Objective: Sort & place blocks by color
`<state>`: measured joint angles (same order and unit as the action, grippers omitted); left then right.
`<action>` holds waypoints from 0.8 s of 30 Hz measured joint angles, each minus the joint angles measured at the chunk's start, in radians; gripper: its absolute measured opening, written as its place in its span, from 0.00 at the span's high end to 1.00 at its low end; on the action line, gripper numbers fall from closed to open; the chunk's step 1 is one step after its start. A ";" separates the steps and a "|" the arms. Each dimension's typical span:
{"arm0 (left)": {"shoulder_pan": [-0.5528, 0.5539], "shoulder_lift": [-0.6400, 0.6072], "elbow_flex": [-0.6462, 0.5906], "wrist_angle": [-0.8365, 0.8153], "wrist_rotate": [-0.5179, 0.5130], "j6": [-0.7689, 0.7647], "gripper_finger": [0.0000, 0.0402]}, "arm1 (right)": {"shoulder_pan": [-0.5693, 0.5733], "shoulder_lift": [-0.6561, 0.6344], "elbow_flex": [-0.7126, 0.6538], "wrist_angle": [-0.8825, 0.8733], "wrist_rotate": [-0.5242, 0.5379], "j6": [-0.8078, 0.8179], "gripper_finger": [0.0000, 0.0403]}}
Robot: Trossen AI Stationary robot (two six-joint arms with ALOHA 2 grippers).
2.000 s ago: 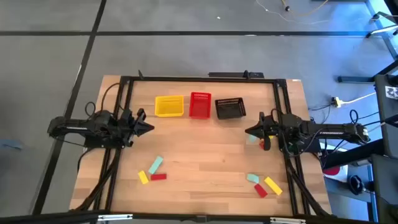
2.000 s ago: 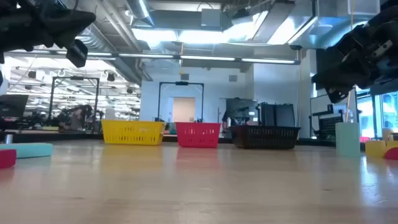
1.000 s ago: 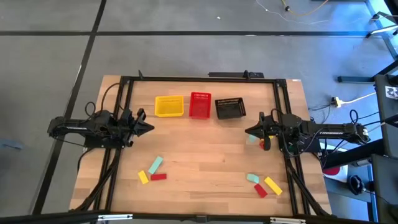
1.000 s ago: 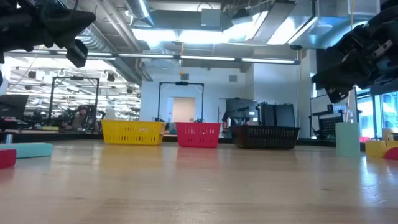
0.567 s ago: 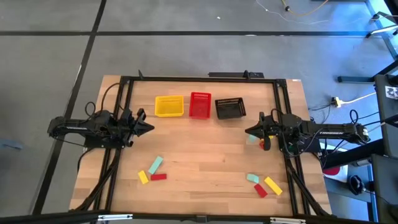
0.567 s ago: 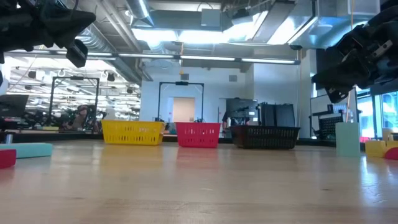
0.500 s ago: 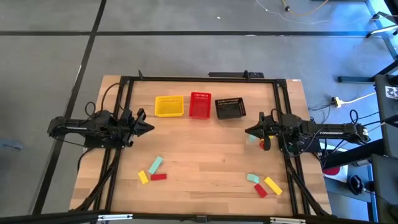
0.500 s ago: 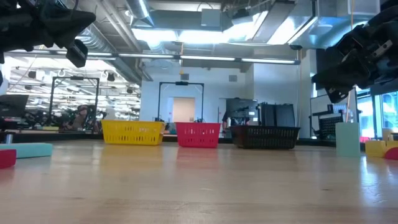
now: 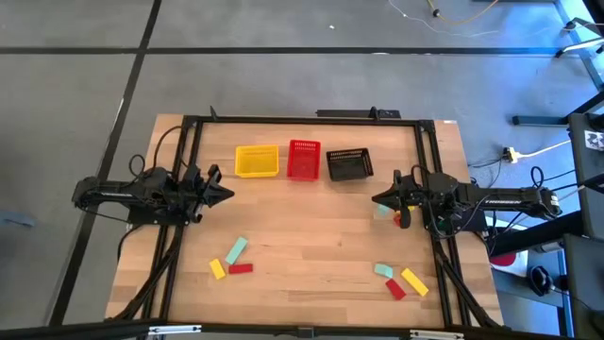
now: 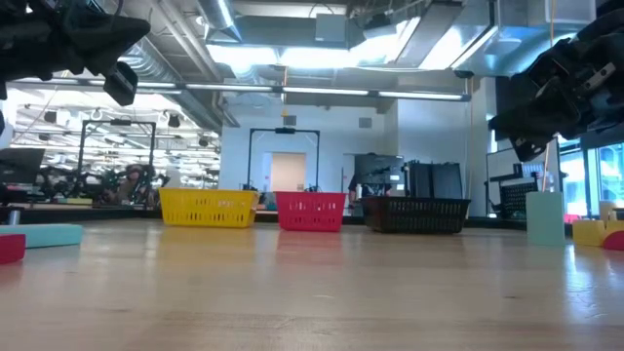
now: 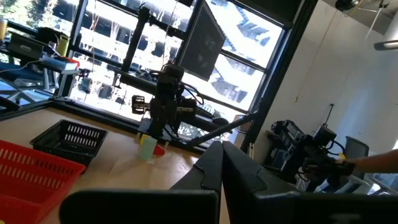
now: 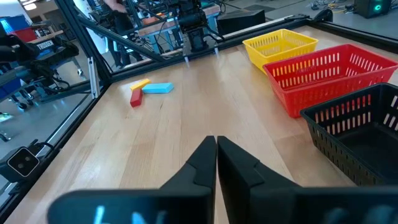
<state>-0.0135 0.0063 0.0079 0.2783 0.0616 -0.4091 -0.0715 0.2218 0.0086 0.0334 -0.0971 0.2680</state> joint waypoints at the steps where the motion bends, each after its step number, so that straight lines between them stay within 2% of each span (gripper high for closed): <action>1: 0.000 0.000 0.000 0.000 0.000 0.000 1.00 | 0.000 0.000 0.000 0.000 0.000 0.000 0.96; 7: 0.000 0.000 0.000 0.000 0.000 0.000 1.00 | 0.000 0.001 -0.001 0.031 0.002 -0.131 0.96; 11: 0.000 0.000 0.000 0.000 0.000 0.000 1.00 | 0.000 0.000 -0.001 0.406 0.038 0.070 0.96; 16: 0.000 0.000 0.000 0.000 0.000 0.000 1.00 | 0.000 -0.002 0.000 0.953 0.236 0.112 0.96; 19: 0.000 0.000 0.000 0.000 0.000 0.000 1.00 | 0.000 -0.002 0.001 1.139 0.366 0.104 0.96; 22: 0.000 0.000 0.000 0.000 0.000 0.000 1.00 | 0.000 -0.002 0.033 1.140 0.427 0.180 0.96; 24: 0.000 0.000 0.000 0.000 0.000 0.000 1.00 | 0.000 0.006 0.093 1.000 0.430 0.172 0.95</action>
<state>-0.0133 0.0065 0.0080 0.2779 0.0615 -0.4091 -0.0715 0.2281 0.1019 1.0334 0.3332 0.4405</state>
